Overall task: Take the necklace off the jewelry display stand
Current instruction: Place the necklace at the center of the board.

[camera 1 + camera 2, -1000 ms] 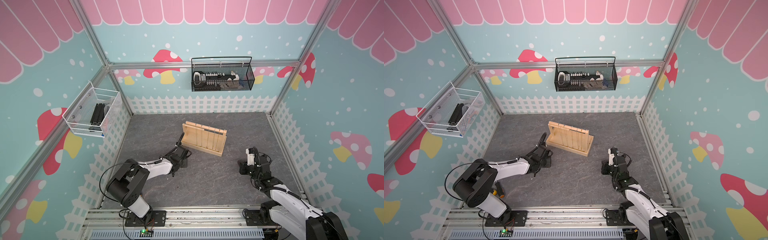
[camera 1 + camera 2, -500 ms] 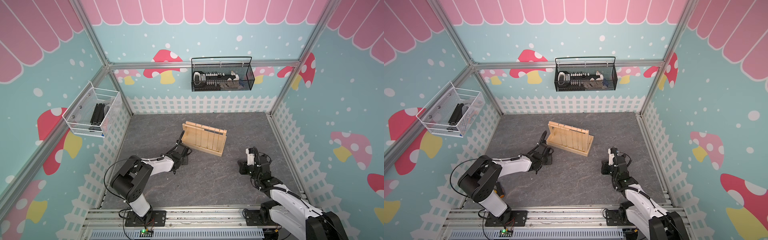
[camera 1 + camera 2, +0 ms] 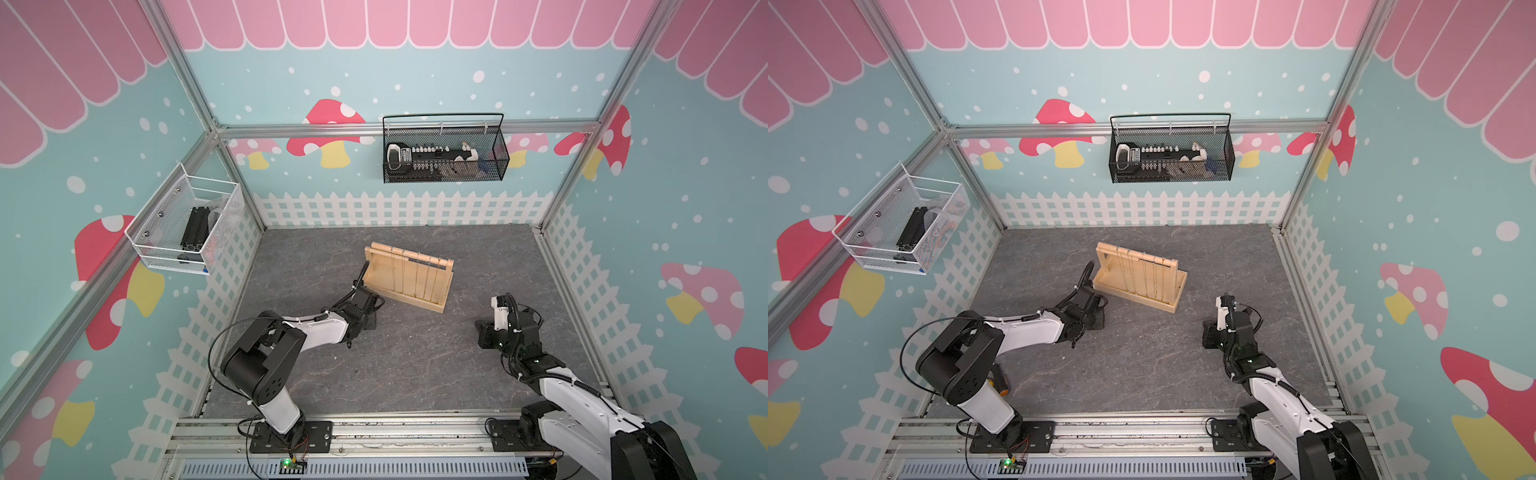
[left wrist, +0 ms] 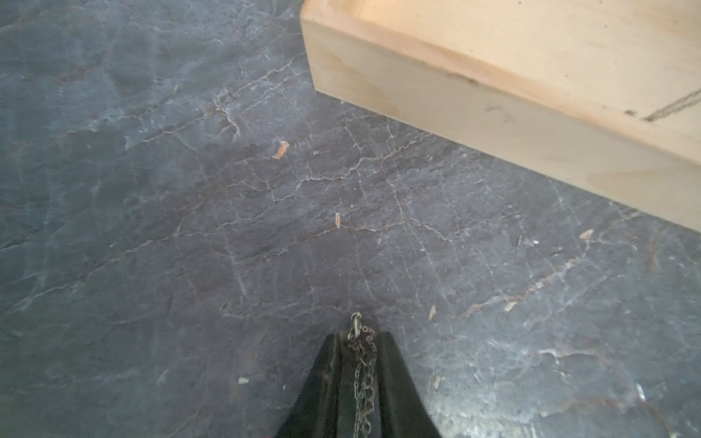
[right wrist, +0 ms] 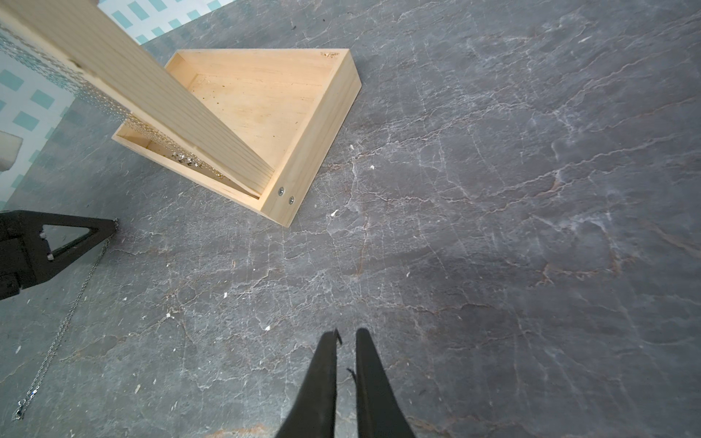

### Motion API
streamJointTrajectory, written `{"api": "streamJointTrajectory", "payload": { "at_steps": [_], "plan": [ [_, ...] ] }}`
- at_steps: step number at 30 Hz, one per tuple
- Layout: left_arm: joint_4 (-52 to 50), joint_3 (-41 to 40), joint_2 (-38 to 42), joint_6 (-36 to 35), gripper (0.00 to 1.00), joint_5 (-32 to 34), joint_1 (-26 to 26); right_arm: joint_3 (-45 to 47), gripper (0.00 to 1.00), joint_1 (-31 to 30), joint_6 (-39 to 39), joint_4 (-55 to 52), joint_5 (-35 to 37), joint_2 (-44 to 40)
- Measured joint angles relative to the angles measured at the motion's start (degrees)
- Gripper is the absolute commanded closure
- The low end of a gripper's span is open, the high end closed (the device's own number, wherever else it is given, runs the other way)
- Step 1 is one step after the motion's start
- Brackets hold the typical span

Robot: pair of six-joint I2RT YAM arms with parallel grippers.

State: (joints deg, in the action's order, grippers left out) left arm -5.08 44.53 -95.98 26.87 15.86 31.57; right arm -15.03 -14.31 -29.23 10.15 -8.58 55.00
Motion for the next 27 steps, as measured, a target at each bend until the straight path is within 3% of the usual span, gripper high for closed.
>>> {"api": "streamJointTrajectory", "payload": {
  "at_steps": [14, 21, 27],
  "plan": [
    [-2.4, 0.0, 7.2, 0.1, 0.71, -0.7, 0.0, 0.0, 0.86, 0.0, 0.0, 0.1, 0.0, 0.0],
    [-2.5, 0.2, 14.3, -0.2, 0.64, -2.4, 0.1, 0.0, 0.86, 0.0, 0.0, 0.1, 0.0, -0.5],
    [-2.8, 1.8, 13.7, -0.8, 0.65, -3.7, 0.1, 0.0, 0.86, 0.0, 0.0, 0.1, 0.0, -0.9]
  ]
}}
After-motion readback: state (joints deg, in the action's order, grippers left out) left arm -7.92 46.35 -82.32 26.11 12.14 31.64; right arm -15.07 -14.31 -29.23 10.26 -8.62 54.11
